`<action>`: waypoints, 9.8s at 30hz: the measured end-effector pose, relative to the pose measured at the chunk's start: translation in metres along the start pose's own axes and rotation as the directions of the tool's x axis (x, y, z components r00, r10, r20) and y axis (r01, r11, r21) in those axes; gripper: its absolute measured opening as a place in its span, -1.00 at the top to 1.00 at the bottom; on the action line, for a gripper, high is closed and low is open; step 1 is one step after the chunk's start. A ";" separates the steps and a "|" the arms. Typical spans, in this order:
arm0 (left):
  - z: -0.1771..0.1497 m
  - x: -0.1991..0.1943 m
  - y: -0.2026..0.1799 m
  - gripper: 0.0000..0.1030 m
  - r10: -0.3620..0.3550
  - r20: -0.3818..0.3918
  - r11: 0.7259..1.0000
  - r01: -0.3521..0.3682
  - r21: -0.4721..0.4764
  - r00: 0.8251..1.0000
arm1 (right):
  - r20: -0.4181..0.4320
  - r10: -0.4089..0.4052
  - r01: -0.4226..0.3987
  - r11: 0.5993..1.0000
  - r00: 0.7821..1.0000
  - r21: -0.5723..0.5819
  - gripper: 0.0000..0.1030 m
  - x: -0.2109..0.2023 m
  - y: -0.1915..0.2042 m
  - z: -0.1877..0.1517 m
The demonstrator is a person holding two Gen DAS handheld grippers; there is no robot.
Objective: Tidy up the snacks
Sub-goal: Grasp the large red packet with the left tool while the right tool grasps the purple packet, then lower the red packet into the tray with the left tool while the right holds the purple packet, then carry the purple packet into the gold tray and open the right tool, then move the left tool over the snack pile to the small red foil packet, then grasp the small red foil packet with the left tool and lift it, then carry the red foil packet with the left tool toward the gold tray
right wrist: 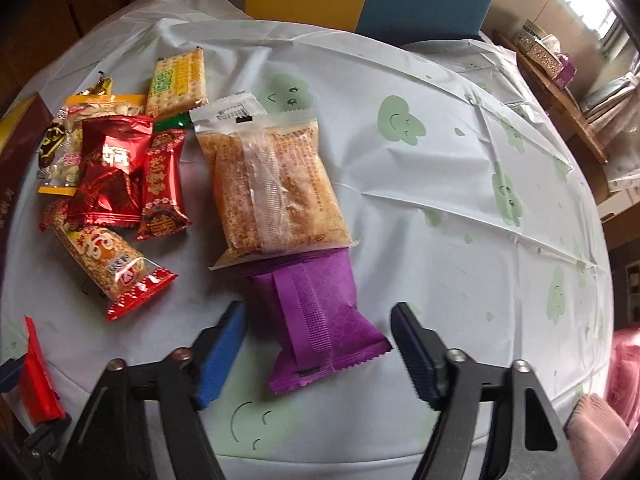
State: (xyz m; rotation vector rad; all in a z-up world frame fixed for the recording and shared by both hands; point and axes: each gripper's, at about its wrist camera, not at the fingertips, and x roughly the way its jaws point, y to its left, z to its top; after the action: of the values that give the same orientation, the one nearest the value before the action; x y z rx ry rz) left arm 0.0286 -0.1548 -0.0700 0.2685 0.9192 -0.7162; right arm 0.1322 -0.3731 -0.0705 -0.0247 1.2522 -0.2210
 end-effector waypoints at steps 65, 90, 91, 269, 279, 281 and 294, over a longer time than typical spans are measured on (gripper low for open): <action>0.011 -0.103 0.164 -0.16 0.333 0.066 0.852 -0.270 -0.449 0.941 | -0.010 -0.019 0.018 0.999 1.000 -0.046 -0.02 -0.003 0.017 -0.007; -0.031 -0.121 0.149 -0.16 0.428 0.038 0.815 -0.368 -0.447 0.903 | -0.061 0.115 -0.119 0.991 0.991 -0.067 0.00 -0.046 0.067 -0.072; -0.032 -0.121 0.151 -0.16 0.430 0.037 0.813 -0.369 -0.451 0.902 | -0.057 0.127 -0.131 0.989 0.990 -0.067 0.01 -0.049 0.070 -0.074; 0.136 -0.003 0.008 0.24 -0.013 0.048 0.989 0.020 -0.148 0.999 | 0.144 0.114 -0.153 0.944 0.983 0.292 -0.47 -0.047 -0.060 0.011; 0.043 -0.022 0.001 0.24 0.036 -0.015 0.998 -0.036 -0.048 0.999 | 0.123 0.115 -0.135 0.977 0.986 0.164 -0.47 -0.040 -0.033 0.012; 0.031 -0.018 0.002 0.24 0.037 -0.036 0.998 -0.039 -0.050 0.999 | 0.122 0.119 -0.137 0.979 0.985 0.151 -0.47 -0.040 -0.029 0.011; 0.005 -0.007 0.000 0.20 0.062 0.013 0.998 -0.062 -0.033 0.998 | 0.122 0.123 -0.132 0.989 0.985 0.065 -0.47 -0.038 -0.007 0.011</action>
State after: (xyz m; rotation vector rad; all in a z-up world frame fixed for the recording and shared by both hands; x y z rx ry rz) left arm 0.0287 -0.1542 -0.0610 0.2616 0.9050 -0.6443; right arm 0.1307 -0.3747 -0.0306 0.1037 1.1227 -0.1515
